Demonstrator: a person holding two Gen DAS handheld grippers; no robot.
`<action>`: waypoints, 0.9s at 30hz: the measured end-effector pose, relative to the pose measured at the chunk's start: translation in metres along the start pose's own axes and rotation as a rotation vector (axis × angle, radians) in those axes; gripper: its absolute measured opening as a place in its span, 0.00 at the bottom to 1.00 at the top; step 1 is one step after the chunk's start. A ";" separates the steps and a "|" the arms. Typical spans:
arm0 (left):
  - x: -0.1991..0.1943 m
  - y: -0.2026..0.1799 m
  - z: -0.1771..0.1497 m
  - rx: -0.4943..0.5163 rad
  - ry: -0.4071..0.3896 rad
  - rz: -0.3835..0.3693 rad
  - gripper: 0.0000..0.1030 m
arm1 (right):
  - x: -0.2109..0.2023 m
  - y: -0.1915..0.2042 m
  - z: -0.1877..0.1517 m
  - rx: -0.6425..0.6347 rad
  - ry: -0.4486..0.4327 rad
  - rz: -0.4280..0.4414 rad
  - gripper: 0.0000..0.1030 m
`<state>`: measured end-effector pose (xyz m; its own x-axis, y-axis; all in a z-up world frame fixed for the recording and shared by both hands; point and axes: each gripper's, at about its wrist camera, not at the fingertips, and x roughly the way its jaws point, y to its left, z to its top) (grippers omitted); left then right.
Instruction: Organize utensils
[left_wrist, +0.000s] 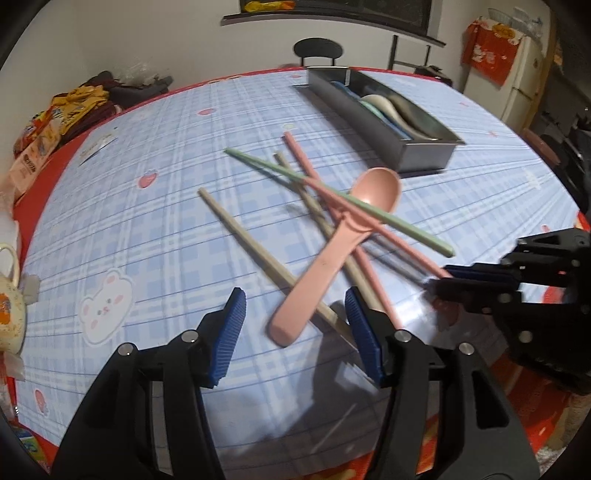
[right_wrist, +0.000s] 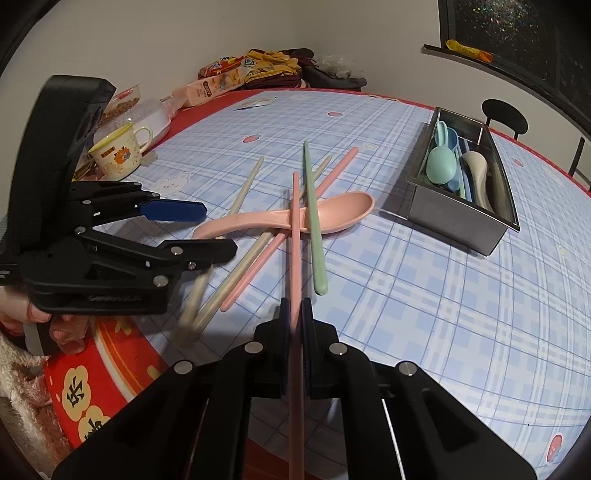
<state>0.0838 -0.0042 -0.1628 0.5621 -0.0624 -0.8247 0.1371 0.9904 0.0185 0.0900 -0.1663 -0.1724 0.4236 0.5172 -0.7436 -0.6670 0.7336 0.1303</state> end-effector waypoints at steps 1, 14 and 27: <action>0.001 0.003 0.000 -0.007 0.004 0.009 0.55 | 0.000 -0.001 0.000 0.004 -0.001 0.001 0.06; -0.008 0.030 -0.013 0.007 0.017 0.074 0.58 | -0.002 -0.004 -0.001 0.020 -0.005 0.004 0.06; -0.004 0.049 -0.008 -0.003 -0.003 0.090 0.37 | 0.000 -0.003 -0.001 0.021 0.003 -0.009 0.06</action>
<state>0.0819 0.0456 -0.1628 0.5741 0.0264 -0.8183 0.0838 0.9923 0.0908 0.0914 -0.1691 -0.1731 0.4281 0.5093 -0.7466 -0.6503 0.7473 0.1369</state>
